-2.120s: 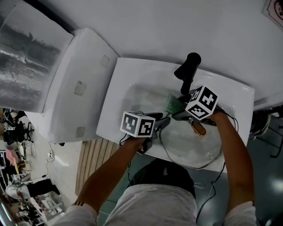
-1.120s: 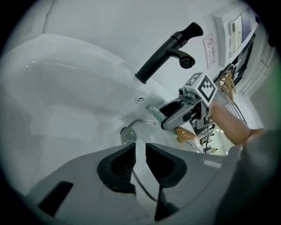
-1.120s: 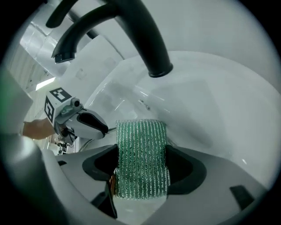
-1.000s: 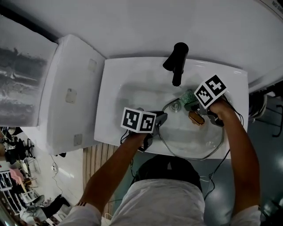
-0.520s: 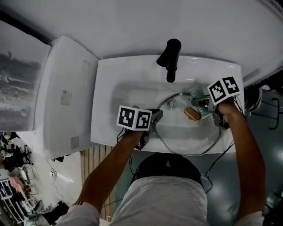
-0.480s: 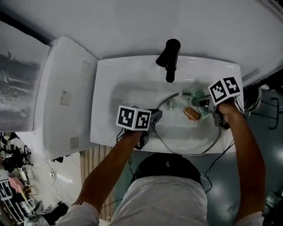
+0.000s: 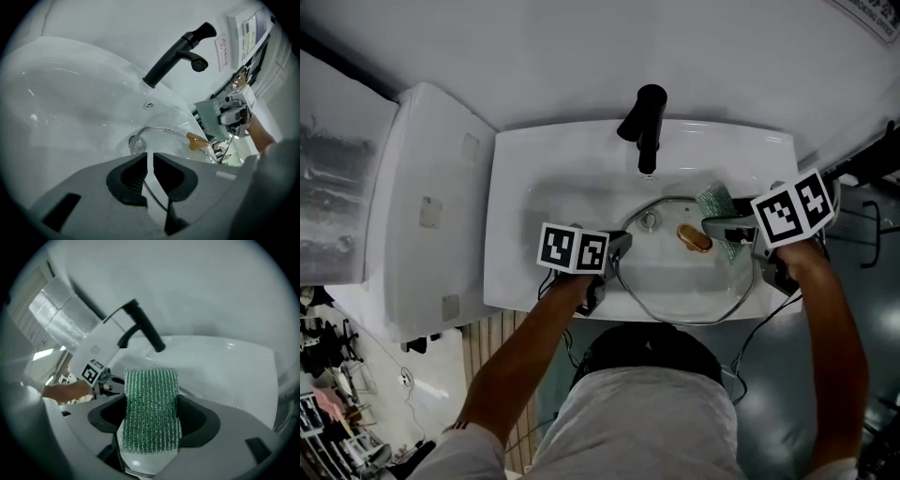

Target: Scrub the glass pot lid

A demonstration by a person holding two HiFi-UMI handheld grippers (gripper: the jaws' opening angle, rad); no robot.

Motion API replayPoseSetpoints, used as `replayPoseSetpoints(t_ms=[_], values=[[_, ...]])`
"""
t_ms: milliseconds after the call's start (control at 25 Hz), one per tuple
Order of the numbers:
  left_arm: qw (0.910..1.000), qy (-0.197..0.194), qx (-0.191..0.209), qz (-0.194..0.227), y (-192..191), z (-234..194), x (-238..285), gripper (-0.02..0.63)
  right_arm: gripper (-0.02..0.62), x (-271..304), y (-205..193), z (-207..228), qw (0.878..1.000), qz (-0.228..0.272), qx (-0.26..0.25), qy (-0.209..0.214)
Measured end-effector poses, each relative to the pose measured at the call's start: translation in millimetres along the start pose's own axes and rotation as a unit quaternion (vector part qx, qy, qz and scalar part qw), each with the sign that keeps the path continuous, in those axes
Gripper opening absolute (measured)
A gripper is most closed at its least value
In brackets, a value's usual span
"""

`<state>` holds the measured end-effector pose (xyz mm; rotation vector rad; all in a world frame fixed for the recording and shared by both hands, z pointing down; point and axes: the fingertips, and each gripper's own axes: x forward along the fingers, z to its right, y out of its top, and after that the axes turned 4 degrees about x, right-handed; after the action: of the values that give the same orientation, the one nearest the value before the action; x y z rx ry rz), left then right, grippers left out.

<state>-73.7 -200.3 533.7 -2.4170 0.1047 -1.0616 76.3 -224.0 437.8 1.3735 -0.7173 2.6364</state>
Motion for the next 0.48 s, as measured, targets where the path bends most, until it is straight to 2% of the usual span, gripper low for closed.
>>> replayPoseSetpoints(t_ms=[120,200,360,480], values=[[1.0000,0.001,0.000,0.001,0,0,0,0.049,0.337,4,4,-47,0.993,-0.020,-0.117,0.004],[1.0000,0.001,-0.001,0.001,0,0,0,0.048,0.337,18,2,-72,0.979,-0.046,-0.197,-0.016],[1.0000,-0.003,-0.004,0.001,0,2,0,0.043,0.337,62,-16,-100,0.931,-0.120,-0.338,-0.062],[1.0000,-0.003,-0.005,0.001,0,2,1,0.043,0.337,85,-31,-100,0.898,-0.171,-0.395,-0.085]])
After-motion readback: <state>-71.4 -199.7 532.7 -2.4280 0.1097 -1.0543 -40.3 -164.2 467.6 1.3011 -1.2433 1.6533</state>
